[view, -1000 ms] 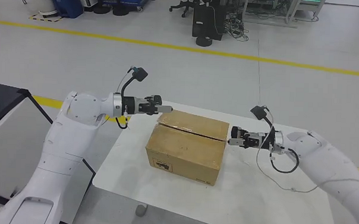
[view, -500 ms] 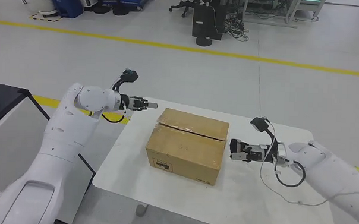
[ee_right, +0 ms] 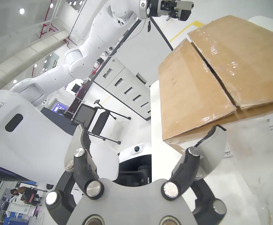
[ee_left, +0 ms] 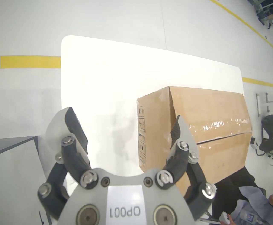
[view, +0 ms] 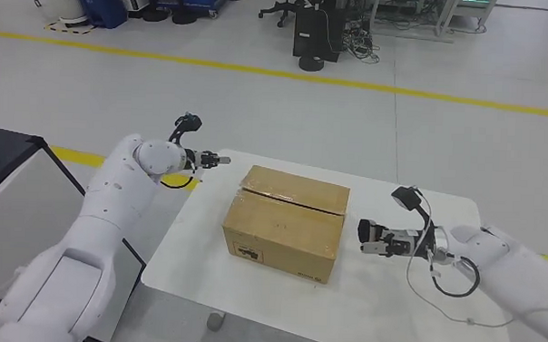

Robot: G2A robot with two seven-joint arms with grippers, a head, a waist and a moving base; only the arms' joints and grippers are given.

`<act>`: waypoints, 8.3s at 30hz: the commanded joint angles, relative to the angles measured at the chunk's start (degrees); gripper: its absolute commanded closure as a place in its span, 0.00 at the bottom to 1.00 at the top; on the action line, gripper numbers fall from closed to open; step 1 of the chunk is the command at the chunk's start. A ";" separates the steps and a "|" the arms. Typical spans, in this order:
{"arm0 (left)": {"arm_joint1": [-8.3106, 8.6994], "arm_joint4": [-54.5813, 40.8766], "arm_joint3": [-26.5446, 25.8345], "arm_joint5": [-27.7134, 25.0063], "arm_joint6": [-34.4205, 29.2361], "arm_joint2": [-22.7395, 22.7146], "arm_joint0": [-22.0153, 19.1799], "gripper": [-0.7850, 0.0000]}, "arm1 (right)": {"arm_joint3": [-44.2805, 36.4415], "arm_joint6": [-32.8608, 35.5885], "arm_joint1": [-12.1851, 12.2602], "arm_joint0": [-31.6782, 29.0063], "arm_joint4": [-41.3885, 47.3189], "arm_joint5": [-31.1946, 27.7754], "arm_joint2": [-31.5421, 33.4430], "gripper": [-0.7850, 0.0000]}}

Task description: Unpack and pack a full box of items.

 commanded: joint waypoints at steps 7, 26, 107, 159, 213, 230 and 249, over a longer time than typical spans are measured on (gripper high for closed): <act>-3.41 -6.84 6.94 -1.30 -3.24 1.46 0.35 0.00 | -2.38 0.00 2.63 -1.77 -0.51 0.01 2.05 0.00; -5.43 -17.97 8.27 1.06 -13.86 -0.68 1.10 0.00 | -4.22 0.00 3.51 -4.47 -1.90 0.01 4.69 0.00; 0.07 -29.81 -16.67 9.17 -21.96 -10.88 14.38 0.00 | 10.56 2.94 -9.36 -6.10 1.53 2.94 9.78 0.00; 1.99 -33.77 -17.72 12.19 -22.15 -13.07 15.38 0.00 | 4.34 0.75 -4.87 -16.24 -0.12 0.74 20.67 0.00; 2.73 -42.97 -23.62 20.87 -23.59 -11.95 20.26 0.00 | 3.49 0.01 -4.52 -14.41 5.94 0.01 14.55 0.00; 3.43 -43.52 -28.81 22.31 -22.96 -11.69 23.59 0.00 | 1.29 0.01 -1.78 -19.28 3.72 0.01 19.82 0.00; 3.96 -43.80 -29.89 21.78 -22.74 -11.58 24.29 0.00 | -8.74 0.02 -1.79 -25.05 5.43 0.01 27.32 0.00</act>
